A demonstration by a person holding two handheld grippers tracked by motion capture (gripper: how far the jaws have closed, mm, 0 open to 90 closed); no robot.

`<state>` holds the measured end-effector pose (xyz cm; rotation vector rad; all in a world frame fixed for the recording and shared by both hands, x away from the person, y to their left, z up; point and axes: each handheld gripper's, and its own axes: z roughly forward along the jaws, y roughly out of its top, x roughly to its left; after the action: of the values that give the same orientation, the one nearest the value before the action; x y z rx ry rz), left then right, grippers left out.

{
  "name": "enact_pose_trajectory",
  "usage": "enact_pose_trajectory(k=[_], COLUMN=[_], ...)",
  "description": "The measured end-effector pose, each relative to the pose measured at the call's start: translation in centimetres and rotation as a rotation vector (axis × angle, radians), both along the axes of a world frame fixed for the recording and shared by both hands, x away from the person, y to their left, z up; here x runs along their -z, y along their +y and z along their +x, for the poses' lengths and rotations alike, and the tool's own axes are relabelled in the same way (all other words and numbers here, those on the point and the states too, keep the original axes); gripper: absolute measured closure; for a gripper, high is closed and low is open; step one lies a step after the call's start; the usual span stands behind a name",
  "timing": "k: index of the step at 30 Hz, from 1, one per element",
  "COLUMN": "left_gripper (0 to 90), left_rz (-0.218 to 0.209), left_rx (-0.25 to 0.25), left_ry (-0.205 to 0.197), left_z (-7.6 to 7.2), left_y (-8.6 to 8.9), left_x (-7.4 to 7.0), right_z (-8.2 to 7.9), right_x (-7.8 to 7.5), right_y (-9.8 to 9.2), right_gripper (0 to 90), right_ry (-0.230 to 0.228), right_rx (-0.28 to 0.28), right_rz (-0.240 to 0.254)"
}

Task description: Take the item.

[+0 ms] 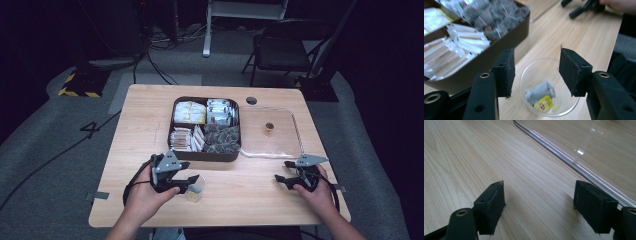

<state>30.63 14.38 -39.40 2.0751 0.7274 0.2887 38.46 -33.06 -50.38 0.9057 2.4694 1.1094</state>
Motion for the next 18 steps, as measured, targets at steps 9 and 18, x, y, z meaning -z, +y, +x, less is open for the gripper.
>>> enact_pose_trajectory(k=[9,18], left_gripper=[43.9,40.6], left_rz=[-0.01,0.028], left_rx=[-0.091,-0.205], left_ry=[-0.058,-0.048], left_z=[-0.8,-1.7], left_y=[2.7,6.7], left_x=[-1.3,-1.1], right_z=[0.0,0.0], right_x=[0.0,0.0], right_y=[0.0,0.0], right_gripper=[25.5,25.5], right_ry=[0.0,0.0], right_rx=[0.0,-0.001], right_rz=[0.001,0.0])
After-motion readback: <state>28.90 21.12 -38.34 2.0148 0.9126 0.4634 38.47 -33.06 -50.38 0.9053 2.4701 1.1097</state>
